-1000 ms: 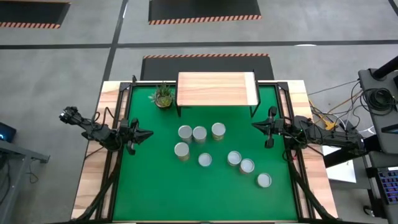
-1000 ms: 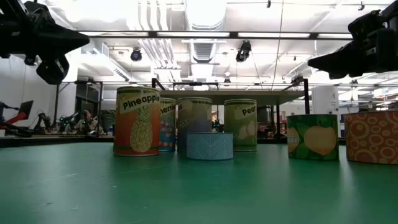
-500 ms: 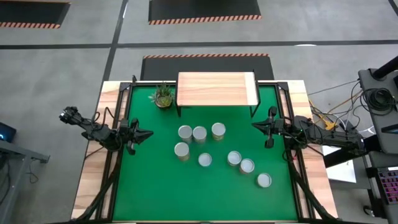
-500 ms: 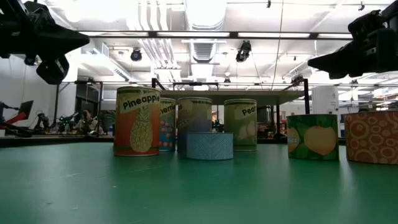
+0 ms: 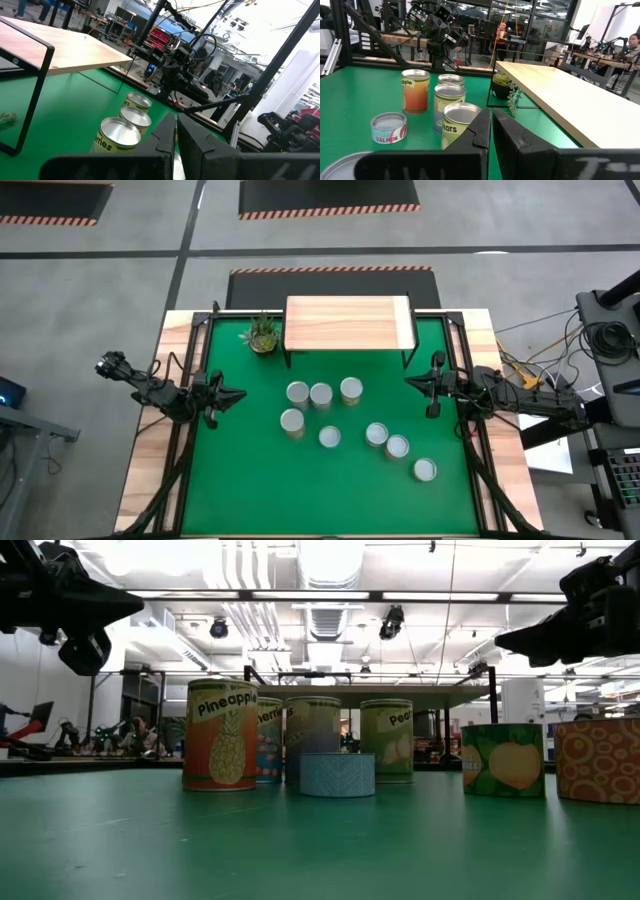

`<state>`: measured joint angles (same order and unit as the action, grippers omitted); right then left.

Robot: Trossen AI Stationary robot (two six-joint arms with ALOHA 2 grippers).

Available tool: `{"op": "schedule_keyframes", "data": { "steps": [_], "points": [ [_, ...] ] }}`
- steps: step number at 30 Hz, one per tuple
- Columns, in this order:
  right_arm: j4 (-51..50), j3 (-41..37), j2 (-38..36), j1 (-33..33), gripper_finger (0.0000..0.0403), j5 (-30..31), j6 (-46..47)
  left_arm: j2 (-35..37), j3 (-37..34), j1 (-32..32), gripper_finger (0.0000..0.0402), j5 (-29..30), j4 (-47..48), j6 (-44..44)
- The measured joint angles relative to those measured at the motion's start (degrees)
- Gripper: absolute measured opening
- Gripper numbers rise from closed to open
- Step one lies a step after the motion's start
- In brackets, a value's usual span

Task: Pick and place cans onto a shelf

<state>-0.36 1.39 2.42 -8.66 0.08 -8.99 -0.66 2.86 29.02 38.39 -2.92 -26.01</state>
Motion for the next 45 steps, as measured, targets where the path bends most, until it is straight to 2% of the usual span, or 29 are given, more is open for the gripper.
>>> {"op": "schedule_keyframes", "data": {
  "steps": [13, 17, 24, 36, 40, 45],
  "points": [
    [0.07, 0.0, -0.01, 0.0, 0.0009, 0.0, 0.01, -0.01, 0.01, 0.01, 0.0, 0.0, 0.0, 0.01],
    [3.48, -0.02, 0.0, 0.0, 0.0009, 0.12, -0.45, -0.01, -0.01, 0.02, 0.0, 0.0, 0.0, 0.01],
    [8.05, -0.02, 0.0, 0.02, 0.0009, 0.11, 9.31, -0.01, -0.01, 0.0, 0.0, 0.15, -0.53, 0.01],
    [12.35, -0.02, 0.03, 0.02, 0.0009, 0.15, 8.6, 0.01, 0.01, 0.02, 0.0, 0.4, -7.28, 1.66],
    [16.65, 0.0, 1.59, 0.02, 0.0009, 0.15, 14.36, -0.2, 0.01, 0.01, 0.0, 5.85, -13.04, 6.63],
    [22.65, 0.0, 6.94, 0.15, 0.0009, 0.17, 14.52, -0.58, 0.01, 0.0, 0.0, 13.5, -19.59, 7.72]
  ]
}}
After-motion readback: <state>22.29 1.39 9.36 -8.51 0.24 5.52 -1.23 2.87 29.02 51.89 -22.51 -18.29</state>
